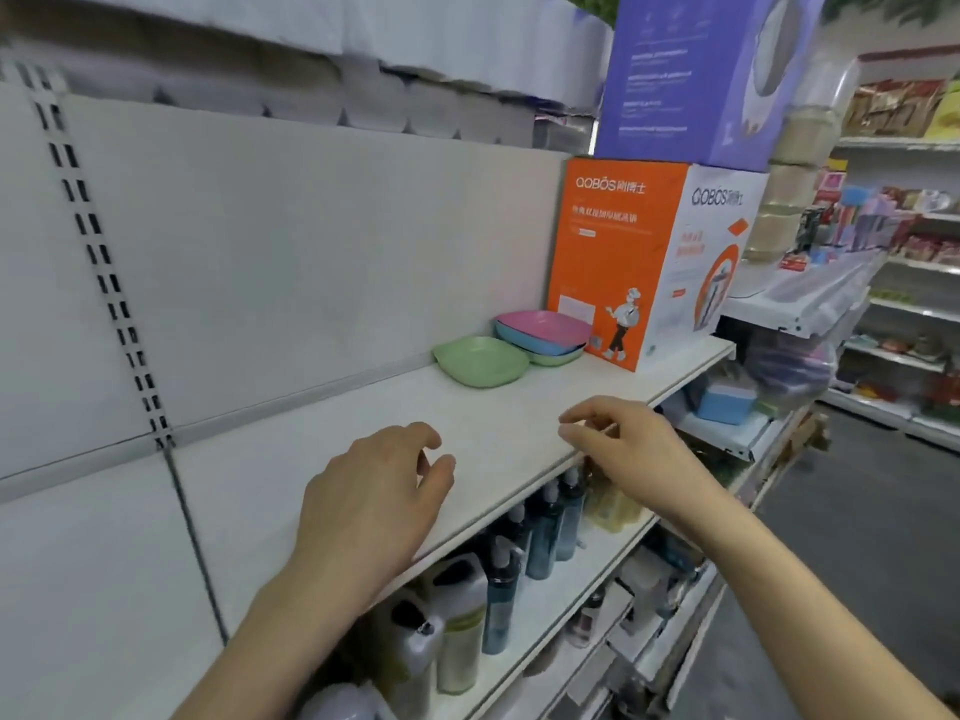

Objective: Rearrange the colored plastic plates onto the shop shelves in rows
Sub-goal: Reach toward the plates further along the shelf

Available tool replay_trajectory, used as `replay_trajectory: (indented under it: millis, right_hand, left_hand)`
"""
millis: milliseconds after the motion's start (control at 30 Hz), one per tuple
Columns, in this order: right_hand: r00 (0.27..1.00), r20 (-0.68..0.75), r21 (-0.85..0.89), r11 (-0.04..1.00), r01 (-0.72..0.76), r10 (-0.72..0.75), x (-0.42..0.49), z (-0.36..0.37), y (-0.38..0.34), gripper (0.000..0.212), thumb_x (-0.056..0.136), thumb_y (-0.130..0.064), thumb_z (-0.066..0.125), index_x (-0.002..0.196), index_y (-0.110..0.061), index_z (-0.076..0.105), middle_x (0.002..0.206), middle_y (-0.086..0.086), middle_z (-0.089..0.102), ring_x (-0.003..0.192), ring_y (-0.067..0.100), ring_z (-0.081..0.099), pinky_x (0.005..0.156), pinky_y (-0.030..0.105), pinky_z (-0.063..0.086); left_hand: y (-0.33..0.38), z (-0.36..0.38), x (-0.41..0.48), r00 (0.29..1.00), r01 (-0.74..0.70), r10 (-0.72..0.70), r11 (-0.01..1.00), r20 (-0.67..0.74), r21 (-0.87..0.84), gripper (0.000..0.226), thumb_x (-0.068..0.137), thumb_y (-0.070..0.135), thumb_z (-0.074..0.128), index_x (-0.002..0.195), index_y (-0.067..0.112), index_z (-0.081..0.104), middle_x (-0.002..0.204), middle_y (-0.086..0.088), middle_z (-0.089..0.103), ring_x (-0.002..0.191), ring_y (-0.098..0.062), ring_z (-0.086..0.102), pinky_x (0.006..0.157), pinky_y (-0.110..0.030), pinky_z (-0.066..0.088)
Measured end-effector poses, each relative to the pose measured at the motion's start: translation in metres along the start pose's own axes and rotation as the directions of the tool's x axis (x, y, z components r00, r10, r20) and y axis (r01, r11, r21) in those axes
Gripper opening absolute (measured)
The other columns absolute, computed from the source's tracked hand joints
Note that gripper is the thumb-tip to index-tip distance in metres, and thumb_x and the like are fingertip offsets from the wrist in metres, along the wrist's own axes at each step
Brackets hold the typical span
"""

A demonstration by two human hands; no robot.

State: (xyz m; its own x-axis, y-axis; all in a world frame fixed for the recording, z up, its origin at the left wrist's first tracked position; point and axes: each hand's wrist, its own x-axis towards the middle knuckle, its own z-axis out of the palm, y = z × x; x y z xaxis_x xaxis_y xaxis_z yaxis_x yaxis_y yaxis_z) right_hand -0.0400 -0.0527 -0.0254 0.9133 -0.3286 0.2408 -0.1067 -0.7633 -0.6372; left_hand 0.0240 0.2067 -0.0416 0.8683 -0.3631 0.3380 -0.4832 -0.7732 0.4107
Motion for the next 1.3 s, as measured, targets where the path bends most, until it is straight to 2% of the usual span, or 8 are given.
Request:
replay_trajectory:
  millis: [133, 233, 333, 500, 567, 867, 1067, 1300]
  right_hand:
    - [0.998, 0.001, 0.056, 0.997, 0.056, -0.056, 0.073, -0.010, 0.031, 0.016, 0.098, -0.042, 0.064, 0.107, -0.034, 0.074, 0.101, -0.011, 0.065, 0.091, 0.009, 0.063, 0.080, 0.031, 0.052]
    - [0.994, -0.015, 0.055, 0.993, 0.105, -0.105, 0.123, -0.021, 0.057, 0.014, 0.099, -0.034, 0.066, 0.105, -0.026, 0.074, 0.094, -0.013, 0.065, 0.087, 0.006, 0.060, 0.072, 0.028, 0.047]
    - [0.993, -0.018, -0.021, 0.993, 0.120, -0.120, 0.169, -0.027, 0.082, 0.018, 0.097, -0.032, 0.065, 0.104, -0.018, 0.075, 0.092, 0.002, 0.069, 0.082, 0.020, 0.064, 0.071, 0.037, 0.051]
    - [0.998, 0.040, -0.139, 0.988, 0.061, -0.056, 0.219, -0.021, 0.105, 0.048, 0.096, -0.045, 0.064, 0.136, -0.018, 0.059, 0.133, 0.011, 0.049, 0.102, 0.030, 0.063, 0.093, 0.045, 0.053]
    - [0.998, 0.032, -0.152, 0.987, 0.059, -0.055, 0.230, -0.017, 0.108, 0.052, 0.097, -0.044, 0.063, 0.140, -0.017, 0.055, 0.136, 0.012, 0.050, 0.105, 0.029, 0.062, 0.091, 0.043, 0.053]
    - [0.997, 0.013, -0.118, 0.990, 0.074, -0.073, 0.255, -0.014, 0.094, 0.045, 0.102, -0.036, 0.058, 0.140, -0.011, 0.057, 0.131, 0.015, 0.065, 0.116, 0.032, 0.060, 0.082, 0.033, 0.041]
    - [0.991, 0.124, -0.189, 0.980, 0.066, -0.043, 0.269, -0.009, 0.081, 0.043, 0.101, -0.035, 0.059, 0.138, -0.013, 0.058, 0.131, 0.013, 0.063, 0.097, 0.023, 0.051, 0.080, 0.032, 0.041]
    - [0.981, 0.190, -0.186, 0.980, 0.067, -0.031, 0.283, 0.000, 0.078, 0.024, 0.099, -0.031, 0.060, 0.120, -0.021, 0.066, 0.120, 0.003, 0.065, 0.098, 0.021, 0.058, 0.080, 0.034, 0.046]
  left_hand:
    - [0.014, 0.010, 0.028, 0.992, 0.119, -0.117, 0.992, -0.055, 0.033, 0.035, 0.099, 0.058, 0.044, 0.128, 0.044, 0.057, 0.102, 0.025, 0.062, 0.095, -0.006, 0.062, 0.080, -0.034, 0.051]
    - [0.028, 0.019, 0.049, 0.977, 0.195, -0.189, 0.979, -0.094, 0.065, 0.036, 0.099, 0.058, 0.044, 0.130, 0.044, 0.055, 0.104, 0.024, 0.061, 0.097, -0.006, 0.062, 0.082, -0.035, 0.052]
    - [0.038, 0.029, 0.067, 0.964, 0.249, -0.237, 0.963, -0.118, 0.102, 0.035, 0.099, 0.057, 0.044, 0.130, 0.043, 0.054, 0.106, 0.023, 0.061, 0.099, -0.007, 0.062, 0.085, -0.037, 0.053]
    - [0.041, 0.041, 0.092, 0.951, 0.309, -0.300, 0.935, -0.077, 0.171, 0.036, 0.099, 0.055, 0.045, 0.132, 0.043, 0.054, 0.114, 0.021, 0.061, 0.105, -0.010, 0.062, 0.086, -0.036, 0.052]
    - [0.039, 0.043, 0.104, 0.950, 0.314, -0.306, 0.930, -0.071, 0.191, 0.037, 0.099, 0.054, 0.046, 0.133, 0.042, 0.053, 0.116, 0.021, 0.060, 0.107, -0.012, 0.062, 0.085, -0.035, 0.051]
    - [0.017, 0.050, 0.163, 0.969, 0.235, -0.246, 0.944, 0.022, 0.231, 0.042, 0.098, 0.057, 0.048, 0.136, 0.039, 0.053, 0.120, 0.010, 0.062, 0.107, -0.021, 0.063, 0.090, -0.040, 0.053]
    - [0.008, 0.069, 0.203, 0.959, 0.235, -0.250, 0.965, 0.132, 0.119, 0.043, 0.094, 0.059, 0.053, 0.131, 0.038, 0.059, 0.122, 0.003, 0.063, 0.114, -0.021, 0.060, 0.097, -0.040, 0.050]
    - [0.011, 0.083, 0.212, 0.943, 0.293, -0.303, 0.952, 0.138, 0.087, 0.025, 0.090, 0.030, 0.059, 0.110, 0.020, 0.071, 0.111, 0.000, 0.068, 0.099, -0.021, 0.064, 0.087, -0.036, 0.055]
